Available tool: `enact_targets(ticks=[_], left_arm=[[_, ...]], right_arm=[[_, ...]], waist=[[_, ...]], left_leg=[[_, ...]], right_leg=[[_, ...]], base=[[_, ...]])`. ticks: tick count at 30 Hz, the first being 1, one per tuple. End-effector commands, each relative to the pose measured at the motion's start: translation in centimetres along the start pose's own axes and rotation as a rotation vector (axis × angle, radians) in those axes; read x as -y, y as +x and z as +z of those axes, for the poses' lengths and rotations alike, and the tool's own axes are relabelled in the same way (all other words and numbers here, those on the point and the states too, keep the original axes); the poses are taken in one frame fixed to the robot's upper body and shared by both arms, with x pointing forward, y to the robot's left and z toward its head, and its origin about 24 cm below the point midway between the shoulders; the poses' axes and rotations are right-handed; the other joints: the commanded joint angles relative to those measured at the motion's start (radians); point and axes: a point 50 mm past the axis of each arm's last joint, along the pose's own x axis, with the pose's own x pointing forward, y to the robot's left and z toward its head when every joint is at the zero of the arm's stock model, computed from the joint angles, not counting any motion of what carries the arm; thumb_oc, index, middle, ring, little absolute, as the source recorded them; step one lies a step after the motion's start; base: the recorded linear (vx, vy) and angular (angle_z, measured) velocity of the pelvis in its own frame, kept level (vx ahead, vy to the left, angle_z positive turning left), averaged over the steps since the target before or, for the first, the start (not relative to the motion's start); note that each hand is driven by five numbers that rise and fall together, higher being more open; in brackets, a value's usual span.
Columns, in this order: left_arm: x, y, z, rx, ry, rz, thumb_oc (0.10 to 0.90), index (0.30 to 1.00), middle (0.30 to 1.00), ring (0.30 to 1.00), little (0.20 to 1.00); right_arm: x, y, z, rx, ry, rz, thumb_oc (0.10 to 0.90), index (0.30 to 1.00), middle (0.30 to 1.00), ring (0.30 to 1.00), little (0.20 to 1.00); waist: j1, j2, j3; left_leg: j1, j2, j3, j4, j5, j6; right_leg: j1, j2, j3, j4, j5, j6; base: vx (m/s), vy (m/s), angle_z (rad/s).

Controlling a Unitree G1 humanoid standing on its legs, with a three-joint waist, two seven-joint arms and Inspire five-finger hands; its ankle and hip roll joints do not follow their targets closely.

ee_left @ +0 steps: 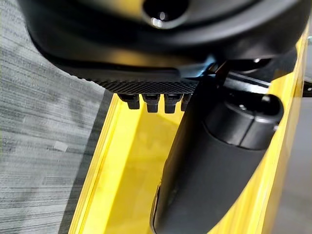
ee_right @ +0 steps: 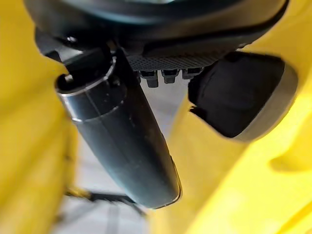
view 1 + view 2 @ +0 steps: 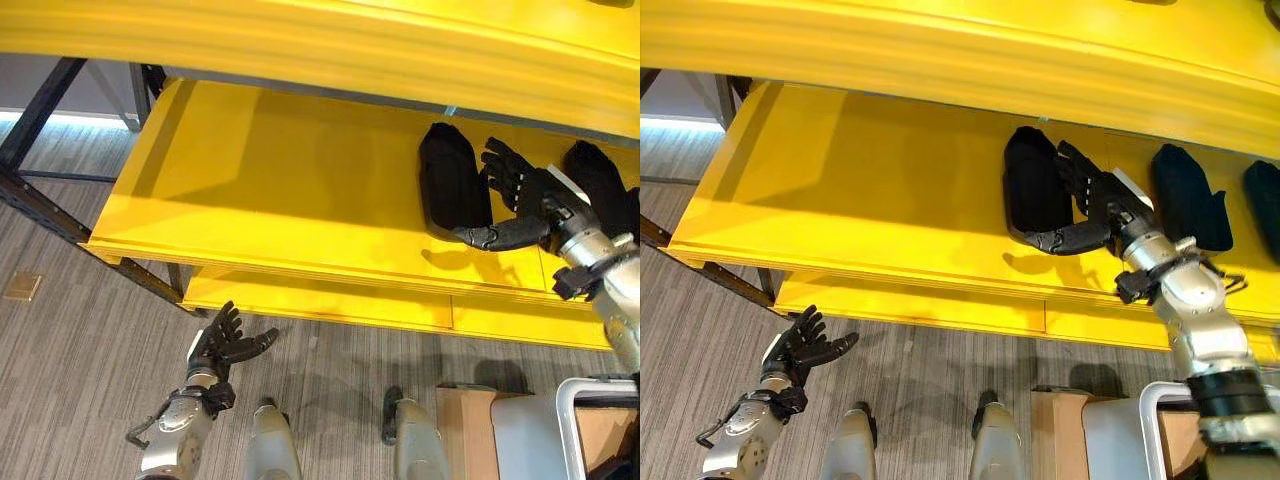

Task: Move parts from the plastic box to the shelf.

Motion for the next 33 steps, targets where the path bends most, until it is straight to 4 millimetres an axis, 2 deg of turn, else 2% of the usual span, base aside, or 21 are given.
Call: enact_targets(ticks=[1,2,4,6,10,11,14,15,16,17,20,21,24,25,28,29,30,31,32,33], left_arm=[[-0.4,-0.2,2.5,0.169,-0.017,0.019,0.9,1.0,1.0,1.0,1.0],[-0.4,-0.3,2.5,0.167,-0.015,0.019,0.9,1.0,1.0,1.0,1.0],[-1.0,-0.8,2.0,0.158,-0.008,0.041,0.9,1.0,1.0,1.0,1.0],[-1.1,-1.3,1.5,0.154,-0.014,0.056,0.9,1.0,1.0,1.0,1.0],[-1.6,-1.9,1.0,0.149,-0.005,0.077,0.9,1.0,1.0,1.0,1.0],[-1.6,-2.0,0.7,0.144,-0.008,0.084,0.9,1.0,1.0,1.0,1.0],[-1.6,-2.2,0.6,0.147,-0.005,0.082,0.9,1.0,1.0,1.0,1.0],[-1.6,-2.4,0.5,0.151,-0.006,0.09,0.9,1.0,1.0,1.0,1.0],[-1.6,-2.4,0.5,0.151,-0.006,0.09,0.9,1.0,1.0,1.0,1.0],[-1.5,-2.5,0.5,0.156,-0.002,0.089,0.9,1.0,1.0,1.0,1.0],[-1.6,-2.5,0.8,0.17,0.013,0.089,0.9,1.0,1.0,1.0,1.0],[-1.5,-2.6,1.0,0.181,0.022,0.083,0.9,1.0,1.0,1.0,1.0],[-1.4,-2.3,1.9,0.215,0.065,0.067,0.9,1.0,1.0,1.0,1.0],[-1.1,-2.0,2.8,0.242,0.086,0.05,0.9,1.0,1.0,1.0,1.0],[-0.6,-1.4,4.1,0.294,0.117,0.029,0.9,1.0,1.0,1.0,1.0],[-0.6,-1.3,4.2,0.295,0.118,0.029,0.9,1.0,1.0,1.0,1.0],[-0.6,-1.2,4.6,0.314,0.128,0.033,0.9,1.0,1.0,1.0,1.0],[-0.4,-1.0,5.6,0.35,0.146,0.022,0.9,1.0,1.0,1.0,1.0],[-0.3,-0.9,5.9,0.361,0.142,0.023,0.9,1.0,1.0,1.0,1.0],[-0.3,-1.0,5.8,0.362,0.116,0.039,0.9,1.0,1.0,1.0,1.0]], right_arm=[[-0.8,-0.9,3.3,0.34,0.17,-0.078,0.9,1.0,1.0,1.0,1.0],[-0.8,-0.9,3.2,0.338,0.172,-0.079,0.9,1.0,1.0,1.0,1.0],[-1.9,-2.7,2.6,0.312,0.159,-0.051,0.9,1.0,1.0,1.0,1.0],[-2.4,-4.0,1.2,0.276,0.21,-0.081,0.9,1.0,1.0,1.0,1.0],[-3.2,-5.2,0.4,0.253,0.242,-0.099,0.9,1.0,1.0,1.0,1.0],[-3.4,-5.5,-0.5,0.239,0.287,-0.125,0.9,1.0,1.0,1.0,1.0],[-3.6,-5.9,-0.2,0.237,0.25,-0.118,0.9,1.0,1.0,1.0,1.0],[-3.9,-6.4,-0.9,0.226,0.291,-0.141,0.9,1.0,1.0,1.0,1.0],[-3.9,-6.4,-0.9,0.226,0.291,-0.142,0.9,1.0,1.0,1.0,1.0],[-4.5,-6.9,-1.4,0.208,0.318,-0.145,0.9,1.0,1.0,1.0,1.0],[-5.0,-7.3,-1.6,0.188,0.319,-0.138,0.9,1.0,1.0,1.0,1.0],[-5.1,-7.9,-2.3,0.168,0.352,-0.165,0.9,1.0,1.0,1.0,1.0],[-5.4,-8.7,-3.3,0.118,0.363,-0.196,0.9,1.0,1.0,1.0,1.0],[-5.3,-8.9,-3.5,0.104,0.345,-0.214,0.9,1.0,1.0,1.0,1.0],[-5.6,-9.1,-4.2,0.061,0.32,-0.208,0.9,1.0,1.0,1.0,1.0],[-5.6,-9.1,-4.2,0.062,0.32,-0.208,0.9,1.0,1.0,1.0,1.0],[-5.6,-9.0,-4.1,0.055,0.297,-0.196,0.9,1.0,1.0,1.0,1.0],[-5.6,-8.8,-4.0,0.042,0.248,-0.165,0.9,1.0,1.0,1.0,1.0],[-5.5,-8.7,-4.0,0.043,0.246,-0.166,0.9,1.0,1.0,1.0,1.0],[-5.7,-8.6,-5.0,0.016,0.296,-0.192,0.9,1.0,1.0,1.0,1.0]], waist=[[-0.021,-0.013,-0.13],[-0.02,-0.015,-0.131],[-0.027,-0.018,-0.158],[-0.028,-0.018,-0.176],[-0.025,-0.032,-0.198],[-0.023,-0.033,-0.199],[-0.022,-0.038,-0.201],[-0.022,-0.042,-0.2],[-0.022,-0.042,-0.2],[-0.027,-0.046,-0.192],[-0.029,-0.05,-0.187],[-0.034,-0.051,-0.183],[-0.05,-0.057,-0.18],[-0.061,-0.057,-0.176],[-0.079,-0.051,-0.155],[-0.08,-0.054,-0.157],[-0.084,-0.052,-0.149],[-0.077,-0.033,-0.12],[-0.071,-0.024,-0.11],[-0.043,-0.003,-0.115]], left_leg=[[0.07,0.045,-0.002,-0.184,0.053,0.018],[0.075,0.044,-0.002,-0.191,0.056,0.018],[0.124,0.043,0.009,-0.285,0.09,0.016],[0.151,0.047,0.021,-0.33,0.107,0.013],[0.209,0.039,0.047,-0.35,0.095,0.022],[0.215,0.032,0.049,-0.34,0.087,0.025],[0.226,0.019,0.058,-0.318,0.064,0.032],[0.225,-0.001,0.062,-0.287,0.036,0.044],[0.225,-0.001,0.062,-0.286,0.036,0.044],[0.218,-0.022,0.069,-0.23,0.0,0.06],[0.199,-0.05,0.071,-0.166,-0.034,0.075],[0.186,-0.074,0.08,-0.123,-0.065,0.094],[0.144,-0.105,0.088,-0.047,-0.102,0.113],[0.123,-0.116,0.093,-0.017,-0.112,0.117],[0.102,-0.117,0.125,0.021,-0.131,0.136],[0.1,-0.121,0.126,0.017,-0.126,0.137],[0.1,-0.118,0.137,0.012,-0.123,0.142],[0.122,-0.097,0.167,-0.015,-0.11,0.15],[0.135,-0.089,0.183,-0.036,-0.095,0.155],[0.184,-0.073,0.27,-0.163,-0.029,0.179]], right_leg=[[0.11,-0.025,0.04,-0.183,0.067,0.038],[0.115,-0.025,0.039,-0.188,0.07,0.038],[0.157,-0.03,0.022,-0.27,0.107,0.051],[0.183,-0.039,0.005,-0.309,0.127,0.062],[0.225,-0.049,0.013,-0.347,0.157,0.077],[0.23,-0.053,0.018,-0.349,0.164,0.079],[0.246,-0.061,0.026,-0.354,0.17,0.085],[0.255,-0.079,0.038,-0.347,0.19,0.092],[0.255,-0.079,0.038,-0.347,0.19,0.092],[0.262,-0.097,0.054,-0.343,0.204,0.096],[0.262,-0.119,0.066,-0.336,0.224,0.101],[0.257,-0.139,0.082,-0.334,0.249,0.103],[0.245,-0.165,0.102,-0.331,0.293,0.102],[0.234,-0.177,0.111,-0.33,0.331,0.103],[0.193,-0.189,0.115,-0.334,0.424,0.099],[0.189,-0.192,0.117,-0.336,0.427,0.1],[0.163,-0.196,0.109,-0.337,0.459,0.098],[0.133,-0.189,0.024,-0.323,0.446,0.092],[0.137,-0.188,-0.022,-0.308,0.416,0.09],[0.18,-0.181,-0.148,-0.207,0.288,0.062]], base=[[0.02,0.01,0.06],[0.06,0.04,0.03],[0.09,0.047,0.0],[0.07,0.048,0.04],[0.06,0.059,-0.04],[0.03,0.09,-0.16],[0.03,0.09,-0.13],[0.01,0.094,-0.14],[0.0,0.194,-0.14],[-0.02,0.104,-0.08],[-0.02,0.198,-0.08],[-0.03,0.196,-0.11],[-0.04,0.209,-0.12],[-0.05,0.2,-0.03],[-0.08,0.163,-0.04],[-0.08,0.108,-0.39],[-0.11,0.201,-0.69],[-0.13,0.272,-1.16],[-0.3,0.455,-1.81],[-0.27,0.331,-2.03]])
